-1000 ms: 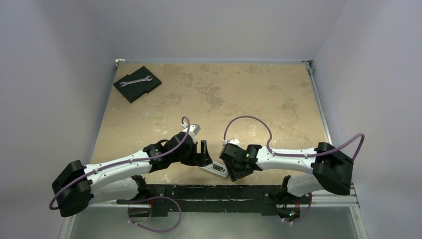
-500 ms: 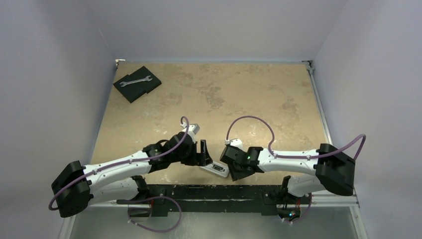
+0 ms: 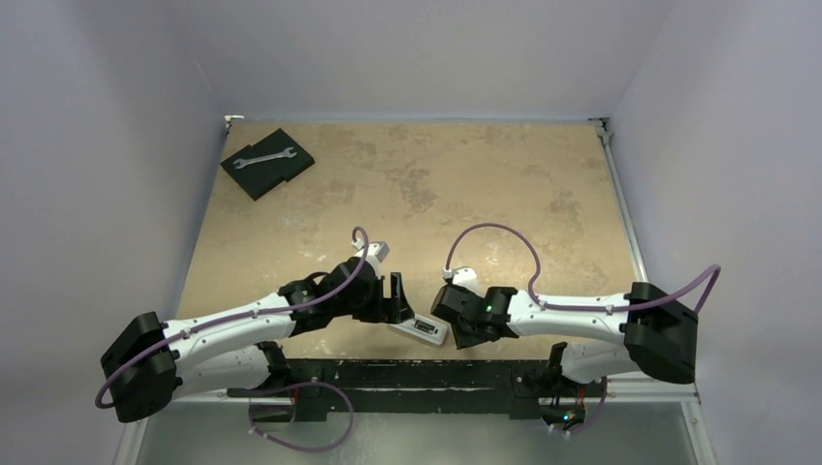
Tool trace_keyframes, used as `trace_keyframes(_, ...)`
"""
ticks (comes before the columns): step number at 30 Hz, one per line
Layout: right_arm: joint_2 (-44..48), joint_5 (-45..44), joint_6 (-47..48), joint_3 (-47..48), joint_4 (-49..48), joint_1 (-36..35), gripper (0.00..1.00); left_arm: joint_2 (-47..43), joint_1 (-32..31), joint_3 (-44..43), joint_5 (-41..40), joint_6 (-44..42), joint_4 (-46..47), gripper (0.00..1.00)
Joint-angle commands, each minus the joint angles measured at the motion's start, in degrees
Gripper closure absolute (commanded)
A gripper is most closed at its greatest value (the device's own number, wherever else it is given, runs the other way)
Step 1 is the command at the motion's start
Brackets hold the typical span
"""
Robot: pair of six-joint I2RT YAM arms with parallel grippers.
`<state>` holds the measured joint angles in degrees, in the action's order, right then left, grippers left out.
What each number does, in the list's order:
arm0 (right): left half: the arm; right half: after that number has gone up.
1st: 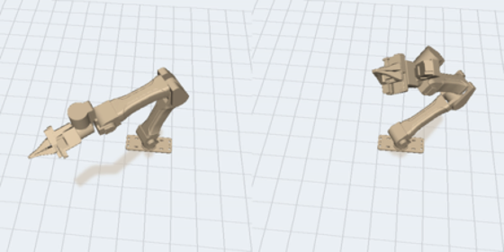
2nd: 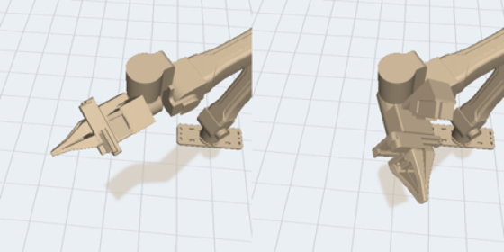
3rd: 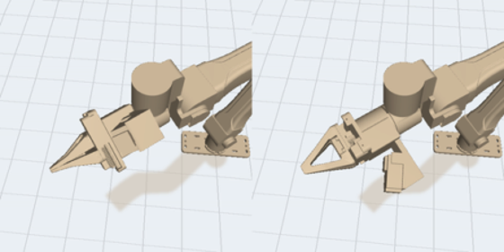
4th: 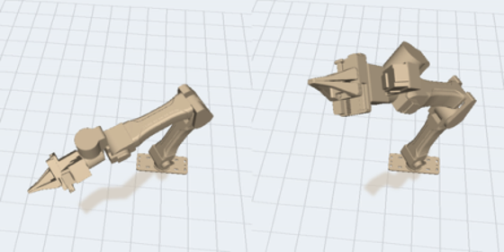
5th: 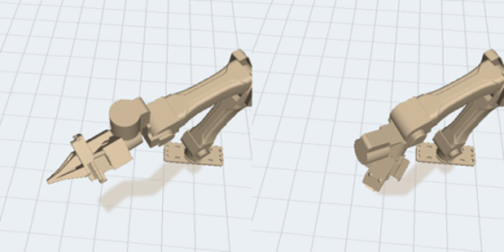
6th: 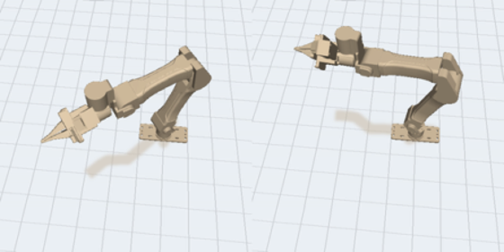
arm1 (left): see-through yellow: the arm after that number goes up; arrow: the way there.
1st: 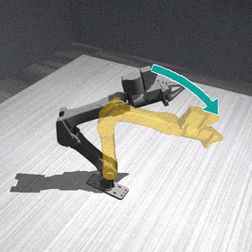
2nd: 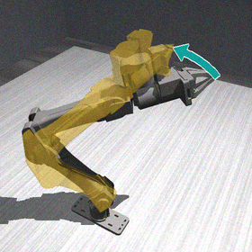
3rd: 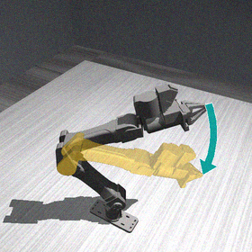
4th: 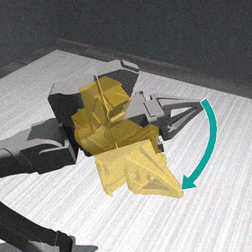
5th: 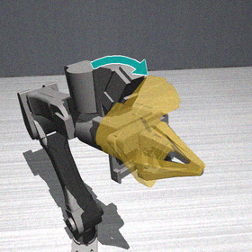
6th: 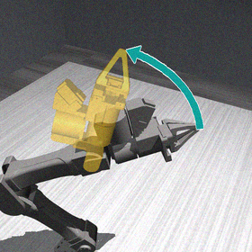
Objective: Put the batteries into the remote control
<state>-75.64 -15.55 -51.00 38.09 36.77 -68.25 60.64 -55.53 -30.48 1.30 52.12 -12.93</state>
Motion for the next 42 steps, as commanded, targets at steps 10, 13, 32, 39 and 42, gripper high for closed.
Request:
trace_keyframes(10, 7.1, -4.4, 2.3, 5.0, 7.9, -0.1, 0.84, -1.7, -0.2, 0.8, -0.5, 1.8, 0.8, 0.22)
trace_keyframes(13, 8.1, -3.3, 6.3, 6.2, 7.6, -0.1, 0.84, -2.5, -0.2, 1.5, -1.1, 2.1, 0.2, 0.22)
trace_keyframes(32, -0.1, 10.9, 29.1, 17.4, 6.5, -0.1, 0.84, -2.8, -0.2, 2.0, -6.1, 2.0, -1.6, 0.23)
trace_keyframes(39, -3.6, 11.5, 33.1, 21.0, 6.8, -0.1, 0.83, -4.9, -0.2, 1.0, -9.0, 2.6, -4.2, 0.23)
trace_keyframes(42, -5.8, 11.6, 34.5, 22.3, 8.1, -0.1, 0.84, -5.2, -0.2, 0.5, -10.0, 2.7, -5.3, 0.24)
